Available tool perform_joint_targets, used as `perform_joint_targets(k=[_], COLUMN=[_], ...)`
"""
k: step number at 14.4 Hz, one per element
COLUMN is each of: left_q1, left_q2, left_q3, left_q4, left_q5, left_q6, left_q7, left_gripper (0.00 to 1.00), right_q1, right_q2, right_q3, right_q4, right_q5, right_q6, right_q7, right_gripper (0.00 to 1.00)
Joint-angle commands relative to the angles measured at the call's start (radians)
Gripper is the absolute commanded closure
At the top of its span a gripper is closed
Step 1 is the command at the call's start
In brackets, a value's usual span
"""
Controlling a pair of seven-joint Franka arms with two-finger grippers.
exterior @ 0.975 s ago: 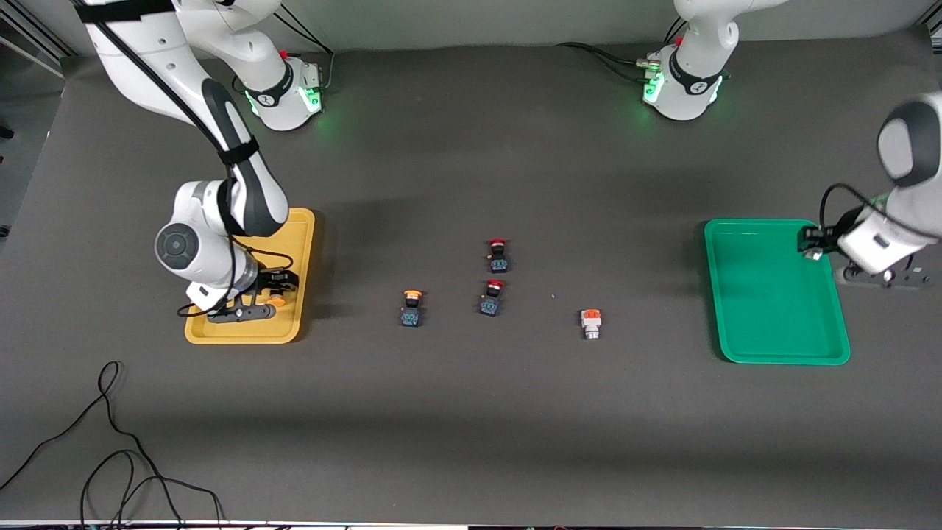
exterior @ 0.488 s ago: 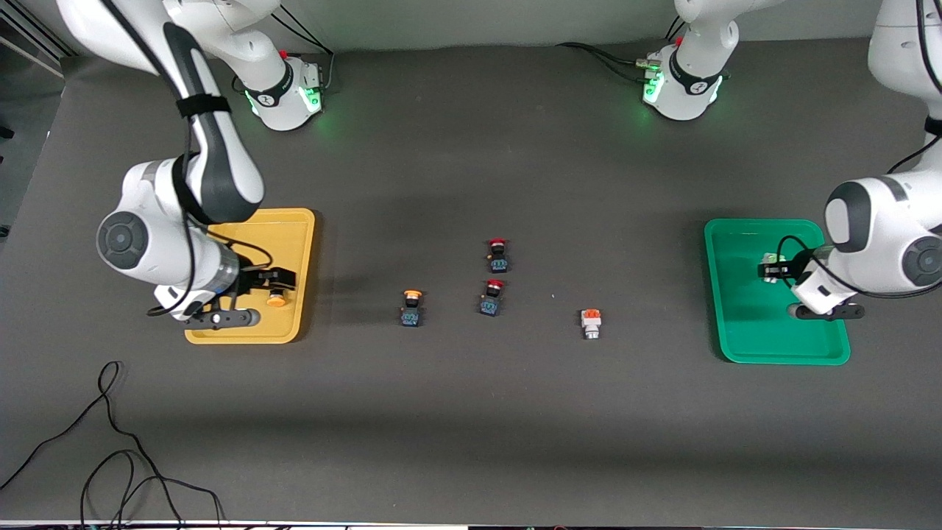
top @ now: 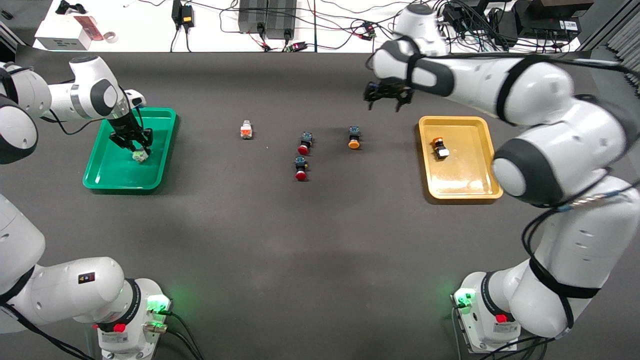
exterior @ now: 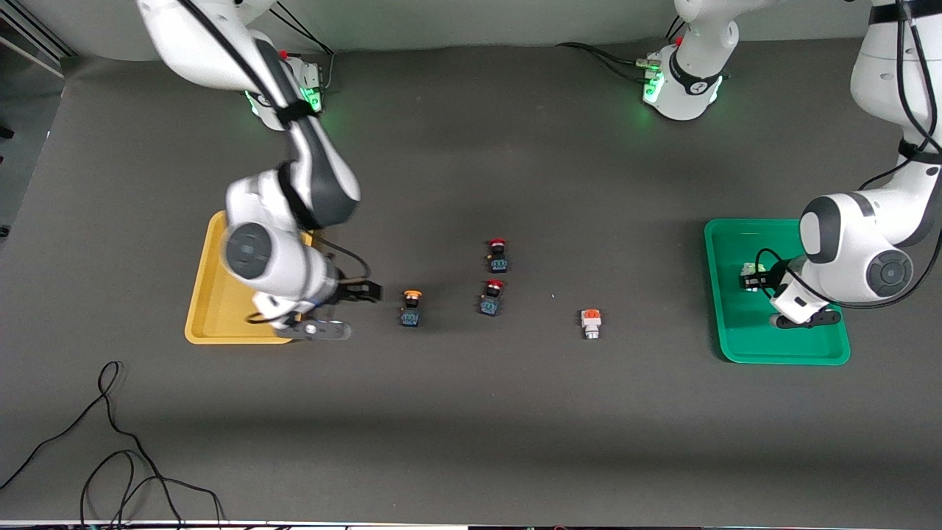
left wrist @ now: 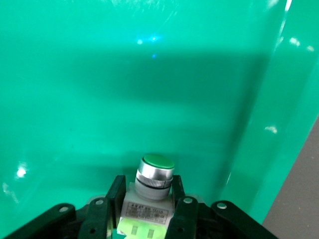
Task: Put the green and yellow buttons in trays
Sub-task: 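Release the buttons in the trays and reach both grippers for second buttons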
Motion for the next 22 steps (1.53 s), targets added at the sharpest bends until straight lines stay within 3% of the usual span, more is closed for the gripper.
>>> perform_joint_targets(k=[1,2,4,8,11,17,18,19,20,21,22], left_q1=[-0.02,-0.021,-0.021,-0.023,-0.023,-0.043,-0.063,-0.092,-0.124,-0.179,-0.237], left_q2=[-0.022,-0.032,-0.051,-0.061,-0.113,-0.177,-0.189,-0.187,-0.182,-0.179,-0.17], left_q3=[0.002,0.002,-0.001,-0.019,-0.054,-0.255,-0.266,-0.268,-0.268,-0.272,-0.272], left_q4=[0.018,0.023,0.056,0.164,0.269,0.331,0.331,0.333,0.33,0.33,0.331], left_q5=[0.005,0.005,0.004,0.004,-0.007,0.007,0.004,-0.008,-0.013,-0.012,-0.009], left_q6=[-0.024,-0.041,-0.104,-0.223,-0.358,-0.383,-0.383,-0.371,-0.339,-0.326,-0.323], left_q7=[-0.057,-0.057,-0.054,-0.06,-0.059,-0.201,-0.218,-0.246,-0.305,-0.383,-0.469], left_gripper=[0.57,0.29,0.02,0.01,0.01,0.01,0.01,0.01,0.01,0.01,0.01], right_q1=[0.037,0.039,0.052,0.092,0.103,0.134,0.135,0.134,0.131,0.131,0.132], right_q2=[0.149,0.161,0.2,0.229,0.238,0.209,0.209,0.209,0.207,0.204,0.2], right_q3=[-0.012,-0.012,-0.002,0.001,0.009,0.007,0.007,0.007,0.007,0.006,0.004], right_q4=[0.147,0.141,0.121,-0.003,-0.011,-0.072,-0.073,-0.073,-0.073,-0.073,-0.072], right_q5=[0.04,0.041,0.04,0.041,0.041,0.046,0.046,0.046,0.049,0.055,0.063], right_q6=[0.004,0.044,0.102,0.324,0.348,0.342,0.342,0.342,0.339,0.337,0.337], right_q7=[0.052,0.052,0.051,0.044,0.05,0.054,0.054,0.054,0.06,0.073,0.096], right_gripper=[0.01,0.01,0.01,0.01,0.01,0.01,0.08,0.4,0.92,1.0,1.0])
